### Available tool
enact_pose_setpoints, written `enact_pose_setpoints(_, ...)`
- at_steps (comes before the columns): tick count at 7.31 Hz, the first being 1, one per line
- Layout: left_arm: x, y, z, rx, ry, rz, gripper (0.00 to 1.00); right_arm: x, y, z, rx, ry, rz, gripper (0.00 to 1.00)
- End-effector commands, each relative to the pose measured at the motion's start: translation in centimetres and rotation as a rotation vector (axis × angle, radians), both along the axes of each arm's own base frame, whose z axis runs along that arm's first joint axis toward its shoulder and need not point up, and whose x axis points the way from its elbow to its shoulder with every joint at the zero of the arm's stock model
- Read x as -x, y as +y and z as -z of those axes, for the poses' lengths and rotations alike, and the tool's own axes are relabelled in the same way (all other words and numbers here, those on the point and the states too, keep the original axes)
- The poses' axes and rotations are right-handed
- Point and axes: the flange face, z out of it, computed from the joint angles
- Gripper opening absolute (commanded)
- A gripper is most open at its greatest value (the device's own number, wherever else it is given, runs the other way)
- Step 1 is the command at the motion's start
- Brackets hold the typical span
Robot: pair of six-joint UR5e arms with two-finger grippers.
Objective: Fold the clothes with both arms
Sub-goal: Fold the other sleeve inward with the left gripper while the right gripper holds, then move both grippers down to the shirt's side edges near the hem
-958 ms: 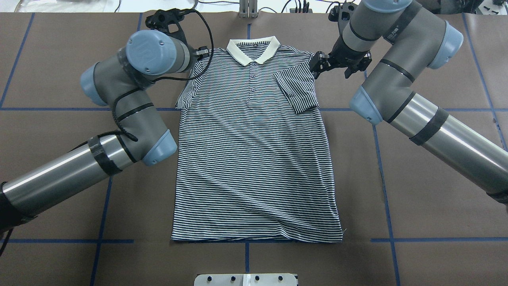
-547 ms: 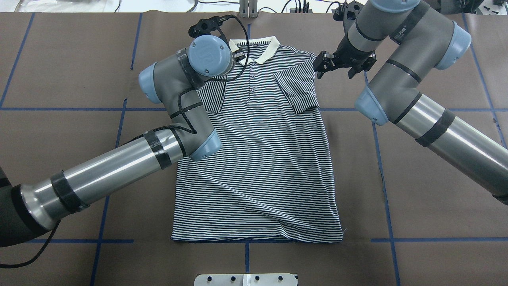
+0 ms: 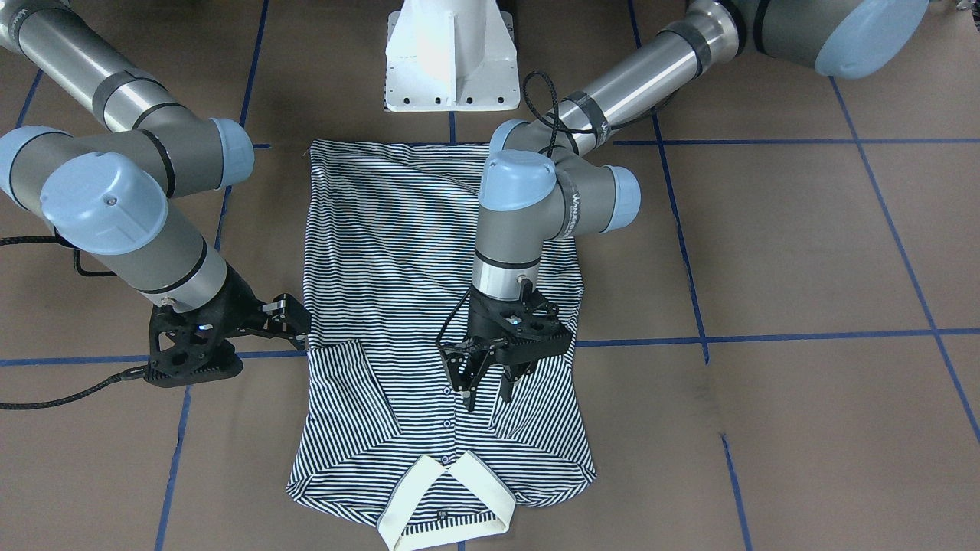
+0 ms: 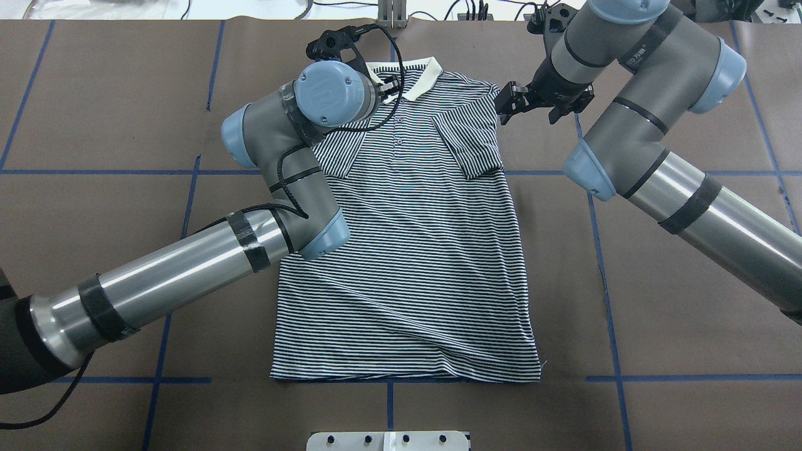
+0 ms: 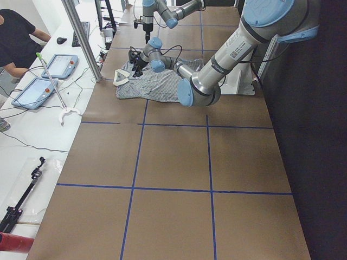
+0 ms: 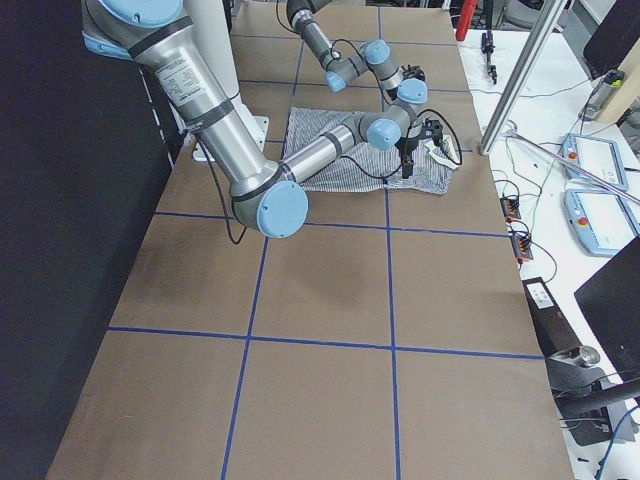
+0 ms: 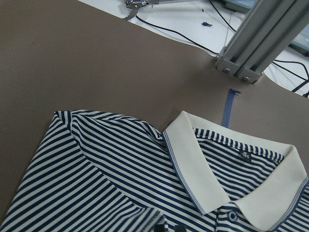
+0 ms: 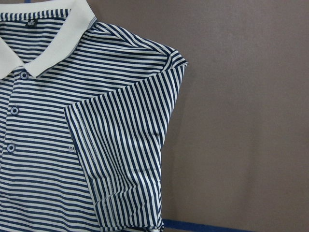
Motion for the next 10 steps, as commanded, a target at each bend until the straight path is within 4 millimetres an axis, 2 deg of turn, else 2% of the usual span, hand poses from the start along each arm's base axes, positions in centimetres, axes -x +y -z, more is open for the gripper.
enact_pose_setpoints(1, 4.9, 5.2, -2.2, -0.011, -0.009, -0.161, 1.00, 0.0, 4.3, 0.8, 0.046, -0.044, -0.028, 1.00)
enact_pose_setpoints(2, 8.6, 8.2, -3.6, -0.008, -0.054, -0.185, 1.00, 0.7, 9.0, 0.3, 0.091, -0.068, -0.019, 1.00)
enact_pose_setpoints(3, 12.1, 11.1, -4.0, -0.007, -0.106, -0.235, 1.00, 1.5, 12.9, -1.0, 0.134, -0.054, -0.051, 1.00)
enact_pose_setpoints(4, 14.5, 13.0, -5.1, 0.023, -0.151, -0.237, 1.00, 5.6, 18.9, -3.4, 0.158, 0.015, -0.119, 1.00)
enact_pose_setpoints(5, 16.4, 14.7, -4.9, 0.029, -0.159, -0.242, 1.00, 7.9, 24.9, -5.2, 0.126, 0.061, -0.159, 1.00)
enact_pose_setpoints(6, 17.3, 16.1, -5.8, 0.028, -0.159, -0.247, 1.00, 7.9, 28.4, -4.1, 0.131, 0.038, -0.153, 1.00)
enact_pose_setpoints(7, 17.2, 17.0, -4.8, 0.018, -0.135, -0.257, 1.00, 8.6, 30.9, -4.8, 0.188, 0.038, -0.174, 1.00)
enact_pose_setpoints(8, 16.3, 17.5, -4.7, 0.017, -0.135, -0.274, 1.00, 8.9, 32.3, -4.3, 0.202, 0.031, -0.165, 1.00)
enact_pose_setpoints(10, 16.0, 17.6, -4.6, 0.015, -0.136, -0.278, 1.00, 10.0, 35.3, -4.9, 0.250, 0.042, -0.149, 1.00)
